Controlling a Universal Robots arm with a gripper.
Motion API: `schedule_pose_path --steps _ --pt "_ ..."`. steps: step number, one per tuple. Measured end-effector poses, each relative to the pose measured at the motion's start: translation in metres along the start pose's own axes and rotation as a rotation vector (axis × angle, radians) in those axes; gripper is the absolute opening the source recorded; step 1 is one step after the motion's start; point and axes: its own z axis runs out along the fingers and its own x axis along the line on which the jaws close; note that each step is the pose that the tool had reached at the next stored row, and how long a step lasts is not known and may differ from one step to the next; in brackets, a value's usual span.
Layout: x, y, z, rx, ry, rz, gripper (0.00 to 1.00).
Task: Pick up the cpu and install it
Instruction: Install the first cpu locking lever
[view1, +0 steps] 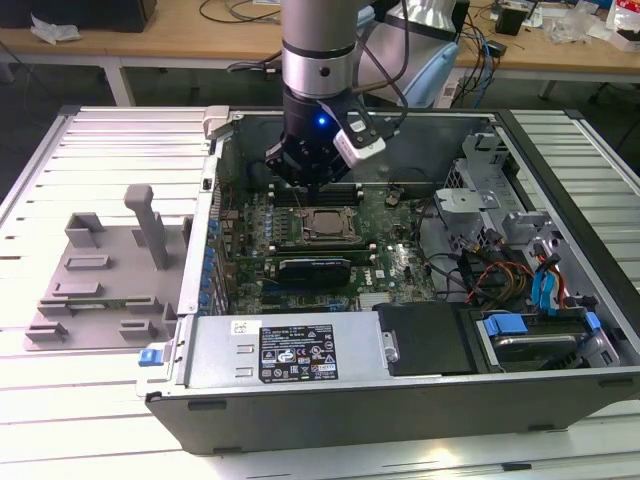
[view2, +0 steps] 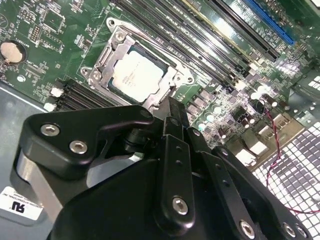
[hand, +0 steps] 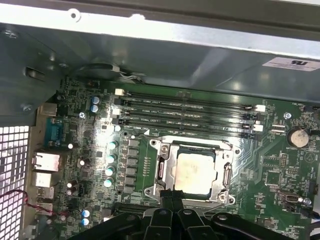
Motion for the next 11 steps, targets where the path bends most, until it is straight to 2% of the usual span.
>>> schedule_pose_path --steps 4,11 --pt "0.0068 0.0006 -0.0002 0.0002 0.0 0.0 0.11" --pt "0.03 0.0031 -0.0004 0.0001 -0.0007 0.0 0.11"
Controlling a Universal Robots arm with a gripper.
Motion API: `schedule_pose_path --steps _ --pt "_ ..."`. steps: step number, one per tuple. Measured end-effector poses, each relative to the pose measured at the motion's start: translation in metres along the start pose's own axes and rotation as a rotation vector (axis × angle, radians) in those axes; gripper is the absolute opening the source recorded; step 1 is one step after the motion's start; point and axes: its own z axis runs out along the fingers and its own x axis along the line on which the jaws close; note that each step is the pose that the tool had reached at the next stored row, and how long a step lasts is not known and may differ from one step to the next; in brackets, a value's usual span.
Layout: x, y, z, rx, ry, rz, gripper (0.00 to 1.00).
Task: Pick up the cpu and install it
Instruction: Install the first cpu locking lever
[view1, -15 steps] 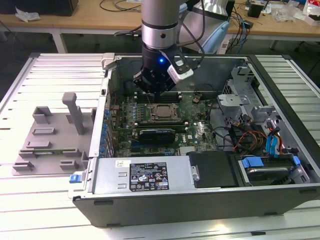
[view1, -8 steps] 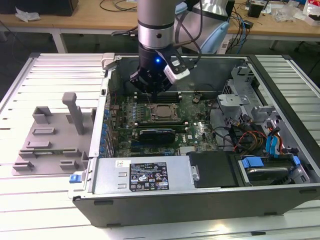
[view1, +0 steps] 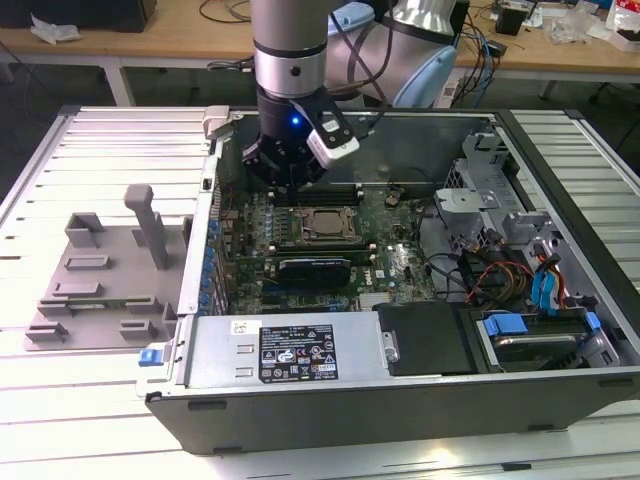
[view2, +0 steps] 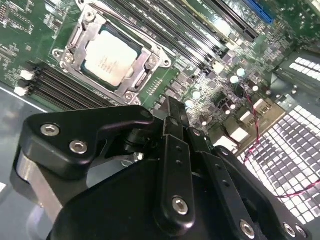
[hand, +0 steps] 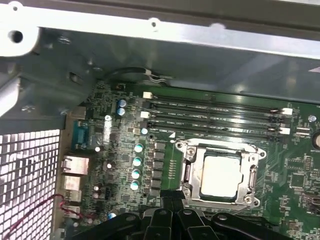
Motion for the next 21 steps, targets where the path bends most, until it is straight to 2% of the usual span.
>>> schedule_pose_path --steps 3,5,6,7,9,10,11,12,13,16,17,18,19,20,21 --pt "0.0061 0.0006 -0.0001 -0.0008 -0.0001 0.0 0.11" --pt "0.0078 0.0008 -0.0001 -0.0124 -0.0013 0.0 0.11" --pt "0.0089 0.0009 -0.0001 -0.027 -0.0027 0.0 0.11" --pt "0.0101 0.001 -0.0001 -0.0542 -0.0056 0.001 0.11" --pt "0.0123 0.0011 -0.0001 -0.1566 -0.0162 0.002 0.11" --pt "0.0124 0.001 -0.0001 -0.1797 -0.0184 0.003 0.11" --pt "0.0124 0.001 -0.0001 -0.1891 -0.0194 0.003 0.11" --pt "0.0124 0.001 0.0 -0.1898 -0.0195 0.003 0.11" --pt "0.0124 0.0009 0.0 -0.1974 -0.0203 0.003 0.11" --pt "0.0136 0.0011 0.0014 -0.2087 -0.0219 0.003 0.11" --pt "0.0141 0.0011 0.002 -0.2196 -0.0233 0.003 0.11" --pt "0.0145 0.0011 0.0027 -0.2355 -0.0252 0.003 0.11" --pt "0.015 0.0009 0.0034 -0.2578 -0.0277 0.004 0.11" --pt "0.0151 0.0008 0.0045 -0.2664 -0.0287 0.004 0.11" --pt "0.0149 0.0006 0.0056 -0.267 -0.0286 0.004 0.11"
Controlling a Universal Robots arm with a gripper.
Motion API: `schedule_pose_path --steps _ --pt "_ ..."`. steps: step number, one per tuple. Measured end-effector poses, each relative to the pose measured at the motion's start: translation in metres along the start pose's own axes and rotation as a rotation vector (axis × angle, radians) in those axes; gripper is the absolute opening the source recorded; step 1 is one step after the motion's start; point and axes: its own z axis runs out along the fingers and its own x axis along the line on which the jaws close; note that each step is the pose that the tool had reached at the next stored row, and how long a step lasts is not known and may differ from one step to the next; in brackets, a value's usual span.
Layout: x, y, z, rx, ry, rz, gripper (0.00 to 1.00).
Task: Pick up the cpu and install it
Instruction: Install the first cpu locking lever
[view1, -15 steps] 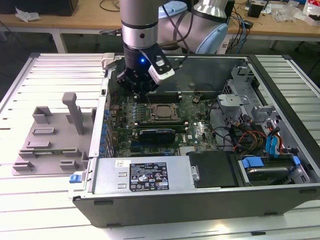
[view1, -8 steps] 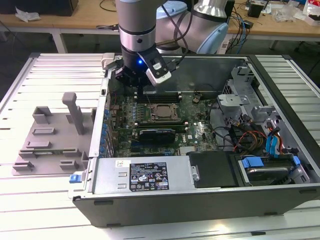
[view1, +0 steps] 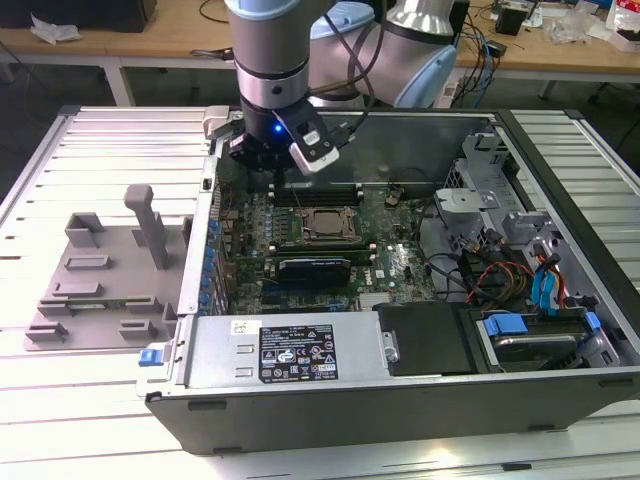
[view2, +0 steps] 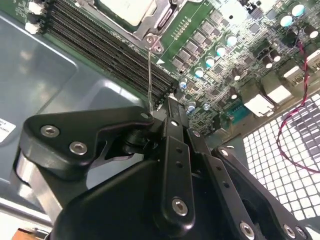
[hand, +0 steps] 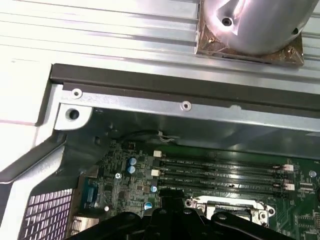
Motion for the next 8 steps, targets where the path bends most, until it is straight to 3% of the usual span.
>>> schedule_pose_path --steps 3,6,8 --pt "-0.0109 -0.0027 0.0026 -0.0173 -0.0027 0.003 0.11" --pt "-0.0213 -0.0048 0.0033 -0.0177 -0.0032 0.005 0.11" --pt "-0.0329 -0.0071 0.0039 -0.0176 -0.0037 0.007 0.11"
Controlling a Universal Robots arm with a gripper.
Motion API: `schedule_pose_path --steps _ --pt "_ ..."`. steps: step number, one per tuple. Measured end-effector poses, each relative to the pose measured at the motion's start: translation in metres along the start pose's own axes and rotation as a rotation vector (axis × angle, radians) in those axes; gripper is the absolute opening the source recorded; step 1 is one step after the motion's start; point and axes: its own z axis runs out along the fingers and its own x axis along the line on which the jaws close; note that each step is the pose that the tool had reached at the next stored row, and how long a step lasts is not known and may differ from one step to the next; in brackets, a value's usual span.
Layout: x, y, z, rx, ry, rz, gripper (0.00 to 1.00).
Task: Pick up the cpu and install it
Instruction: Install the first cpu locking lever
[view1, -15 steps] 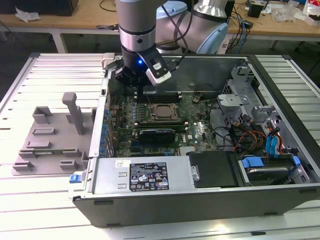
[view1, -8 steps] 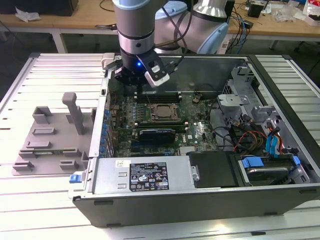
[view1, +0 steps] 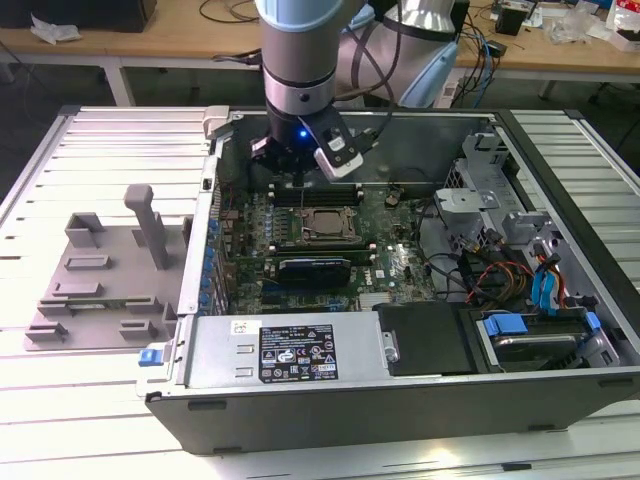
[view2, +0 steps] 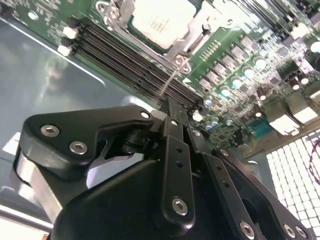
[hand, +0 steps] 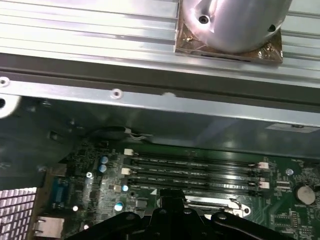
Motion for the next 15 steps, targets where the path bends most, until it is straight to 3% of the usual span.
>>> schedule_pose_path --steps 5,8,11,15 --pt "-0.0021 -0.0005 0.0008 0.0 -0.0019 0.001 0.11" --pt "-0.0019 -0.0016 0.0045 0.0018 -0.0144 0.005 0.11" --pt "-0.0022 -0.0022 0.0062 0.0142 -0.0208 0.031 0.11" --pt "-0.0099 -0.0039 0.0101 0.0153 -0.0262 0.051 0.11"
